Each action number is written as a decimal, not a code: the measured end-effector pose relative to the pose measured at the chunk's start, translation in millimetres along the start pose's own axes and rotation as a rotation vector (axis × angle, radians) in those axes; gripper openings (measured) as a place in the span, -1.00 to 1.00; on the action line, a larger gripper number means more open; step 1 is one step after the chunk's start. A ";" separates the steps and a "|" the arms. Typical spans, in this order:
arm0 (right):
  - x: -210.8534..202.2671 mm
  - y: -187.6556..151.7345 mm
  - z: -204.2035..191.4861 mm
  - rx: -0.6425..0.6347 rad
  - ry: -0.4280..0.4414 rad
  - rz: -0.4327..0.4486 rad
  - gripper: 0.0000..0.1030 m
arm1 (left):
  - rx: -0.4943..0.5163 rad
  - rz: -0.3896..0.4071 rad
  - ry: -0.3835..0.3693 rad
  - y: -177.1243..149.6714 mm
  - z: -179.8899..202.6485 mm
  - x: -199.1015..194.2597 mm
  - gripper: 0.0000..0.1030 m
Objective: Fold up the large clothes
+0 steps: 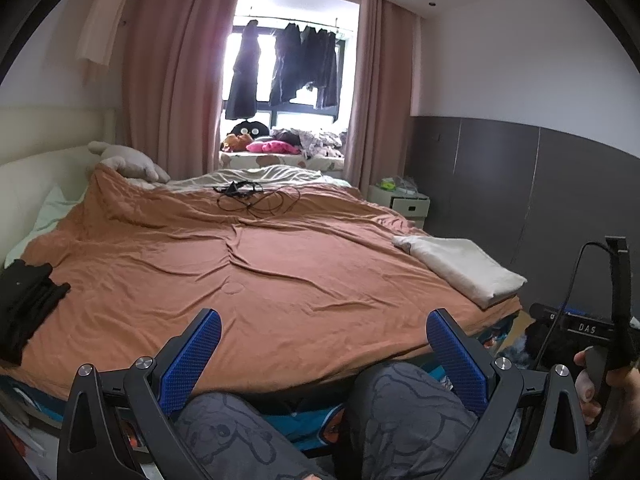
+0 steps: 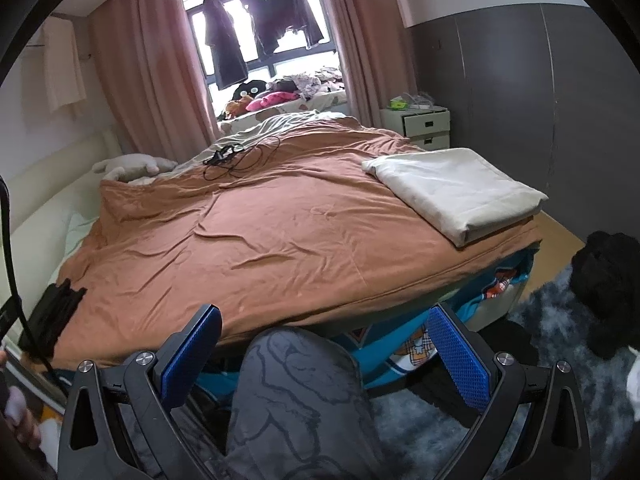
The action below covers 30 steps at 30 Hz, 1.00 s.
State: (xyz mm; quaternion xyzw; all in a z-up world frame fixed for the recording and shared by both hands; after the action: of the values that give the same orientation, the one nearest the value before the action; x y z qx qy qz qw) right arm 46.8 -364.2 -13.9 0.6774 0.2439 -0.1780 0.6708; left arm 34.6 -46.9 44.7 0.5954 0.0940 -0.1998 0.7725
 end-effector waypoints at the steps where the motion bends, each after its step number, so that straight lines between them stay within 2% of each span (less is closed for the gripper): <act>1: -0.7 0.0 -0.2 -0.004 -0.005 0.001 1.00 | 0.000 0.001 0.000 0.6 0.1 -0.7 1.00; 30: -3.9 -1.0 -0.4 0.005 -0.018 0.014 1.00 | -0.008 0.000 -0.008 -0.3 0.5 -1.9 0.99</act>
State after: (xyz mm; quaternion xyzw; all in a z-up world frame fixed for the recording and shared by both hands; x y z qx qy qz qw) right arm 43.0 -364.2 -12.5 0.6790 0.2326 -0.1802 0.6726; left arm 32.6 -47.1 45.3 0.5915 0.0915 -0.2016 0.7753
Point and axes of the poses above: each gripper's, at about its wrist camera, not at the fingertips, and x roughly the way its jaws point, z to its right, y to its top, the point moved 5 cm from there along x, roughly the way its jaws point, and after that the axes turned 11 degrees about -x, right-handed, at the moved point
